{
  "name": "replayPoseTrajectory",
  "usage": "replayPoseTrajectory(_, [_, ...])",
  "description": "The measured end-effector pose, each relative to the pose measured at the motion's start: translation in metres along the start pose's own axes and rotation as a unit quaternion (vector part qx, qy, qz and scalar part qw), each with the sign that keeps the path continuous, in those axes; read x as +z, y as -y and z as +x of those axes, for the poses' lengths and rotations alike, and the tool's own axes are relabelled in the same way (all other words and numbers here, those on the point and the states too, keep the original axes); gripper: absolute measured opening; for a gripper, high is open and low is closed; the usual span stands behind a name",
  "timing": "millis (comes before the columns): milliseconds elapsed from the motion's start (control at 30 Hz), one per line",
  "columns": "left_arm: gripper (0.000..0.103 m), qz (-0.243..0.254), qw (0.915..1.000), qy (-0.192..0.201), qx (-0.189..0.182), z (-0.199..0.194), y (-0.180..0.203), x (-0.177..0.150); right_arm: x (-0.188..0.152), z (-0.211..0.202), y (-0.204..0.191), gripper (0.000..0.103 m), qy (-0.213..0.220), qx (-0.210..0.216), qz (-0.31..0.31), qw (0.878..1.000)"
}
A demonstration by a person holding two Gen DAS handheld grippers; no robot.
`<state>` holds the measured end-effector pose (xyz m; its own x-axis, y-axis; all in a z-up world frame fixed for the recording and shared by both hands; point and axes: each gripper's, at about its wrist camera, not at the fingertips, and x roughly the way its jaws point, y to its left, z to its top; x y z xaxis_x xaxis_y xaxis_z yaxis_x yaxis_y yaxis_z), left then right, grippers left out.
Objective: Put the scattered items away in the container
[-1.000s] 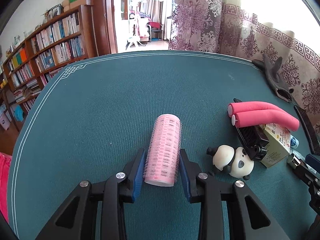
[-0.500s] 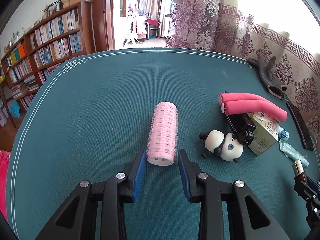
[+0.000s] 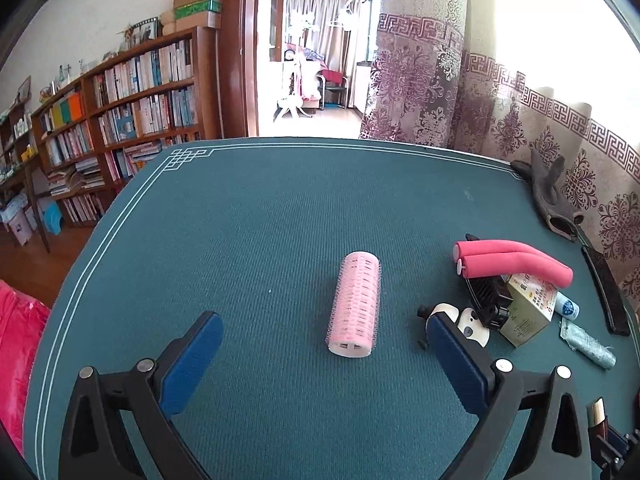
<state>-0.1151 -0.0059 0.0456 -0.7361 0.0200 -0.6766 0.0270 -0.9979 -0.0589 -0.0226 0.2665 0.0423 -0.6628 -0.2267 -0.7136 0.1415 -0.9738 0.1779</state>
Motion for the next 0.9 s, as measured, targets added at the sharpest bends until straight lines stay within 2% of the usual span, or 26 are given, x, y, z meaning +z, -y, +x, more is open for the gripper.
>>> replayPoseTrajectory(167, [0.103,0.027,0.9996,-0.011,0.005,0.024,0.007,0.001,-0.004,0.002,0.009,0.022,0.0,0.018,0.025,1.0])
replayPoseTrajectory(267, [0.103,0.035,0.9963,-0.077,-0.014,0.05,0.013,0.001,-0.004,0.005,0.013,0.022,-0.005,0.028,0.036,0.999])
replayPoseTrajectory(333, [0.103,0.015,0.9968,-0.078,-0.014,0.056,0.009,0.006,-0.004,0.004,0.014,0.022,-0.004,0.032,0.038,0.999])
replayPoseTrajectory(433, [0.103,0.038,0.9959,-0.082,0.008,0.064,0.016,0.008,-0.004,0.005,0.016,0.022,-0.004,0.039,0.043,0.998])
replayPoseTrajectory(633, [0.103,0.02,0.9961,-0.081,0.029,0.068,0.022,0.012,-0.004,0.006,0.016,0.022,-0.004,0.039,0.045,0.998])
replayPoseTrajectory(800, [0.102,0.021,0.9963,-0.081,0.016,0.076,0.023,0.02,-0.004,0.006,0.016,0.022,-0.003,0.038,0.044,0.998])
replayPoseTrajectory(867, [0.089,0.037,0.9967,-0.073,0.0,0.074,0.026,0.022,-0.004,0.006,0.016,0.022,-0.003,0.036,0.042,0.998])
replayPoseTrajectory(900, [0.064,0.046,0.9968,-0.065,-0.008,0.071,0.029,0.022,-0.004,0.006,0.016,0.022,-0.004,0.037,0.043,0.998])
